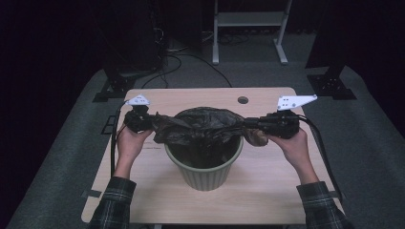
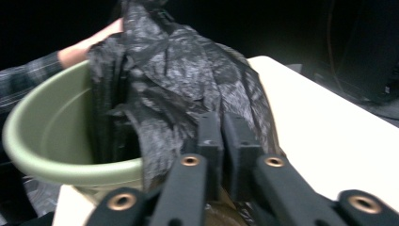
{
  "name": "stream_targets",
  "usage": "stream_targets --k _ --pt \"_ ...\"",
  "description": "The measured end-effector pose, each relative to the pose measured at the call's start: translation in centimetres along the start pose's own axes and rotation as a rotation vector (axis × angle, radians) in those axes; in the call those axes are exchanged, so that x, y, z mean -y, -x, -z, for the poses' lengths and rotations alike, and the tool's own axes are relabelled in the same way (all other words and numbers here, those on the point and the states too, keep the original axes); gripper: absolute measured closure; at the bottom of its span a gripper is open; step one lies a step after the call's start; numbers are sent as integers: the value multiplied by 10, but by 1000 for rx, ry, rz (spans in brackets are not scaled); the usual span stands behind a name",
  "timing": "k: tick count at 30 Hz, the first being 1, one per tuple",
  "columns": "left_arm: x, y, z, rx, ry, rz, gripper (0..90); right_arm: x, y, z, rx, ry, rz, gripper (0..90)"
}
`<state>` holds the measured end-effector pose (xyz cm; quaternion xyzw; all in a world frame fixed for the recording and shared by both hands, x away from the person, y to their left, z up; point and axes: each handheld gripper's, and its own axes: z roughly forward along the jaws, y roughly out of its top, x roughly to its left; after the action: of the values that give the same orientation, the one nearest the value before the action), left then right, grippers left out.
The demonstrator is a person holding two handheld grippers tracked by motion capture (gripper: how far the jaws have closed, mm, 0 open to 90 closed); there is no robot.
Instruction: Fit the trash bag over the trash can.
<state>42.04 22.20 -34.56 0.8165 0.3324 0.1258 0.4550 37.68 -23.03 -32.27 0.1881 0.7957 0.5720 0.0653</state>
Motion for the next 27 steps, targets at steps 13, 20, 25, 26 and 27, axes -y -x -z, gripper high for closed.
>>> stream_targets --k 13,20,25,26,27 --pt "4 12 19 32 22 -13 900 11 -50 11 -133 17 38 899" --pt "12 13 24 33 14 -2 900 24 -83 2 -226 -20 61 899" --pt "21 11 23 36 4 8 900 35 -100 -10 -278 -73 73 899" --pt "23 11 22 38 3 11 900 37 -103 -14 -286 -89 79 899" --pt "24 11 21 40 3 16 900 40 -105 -18 -293 -108 83 899"
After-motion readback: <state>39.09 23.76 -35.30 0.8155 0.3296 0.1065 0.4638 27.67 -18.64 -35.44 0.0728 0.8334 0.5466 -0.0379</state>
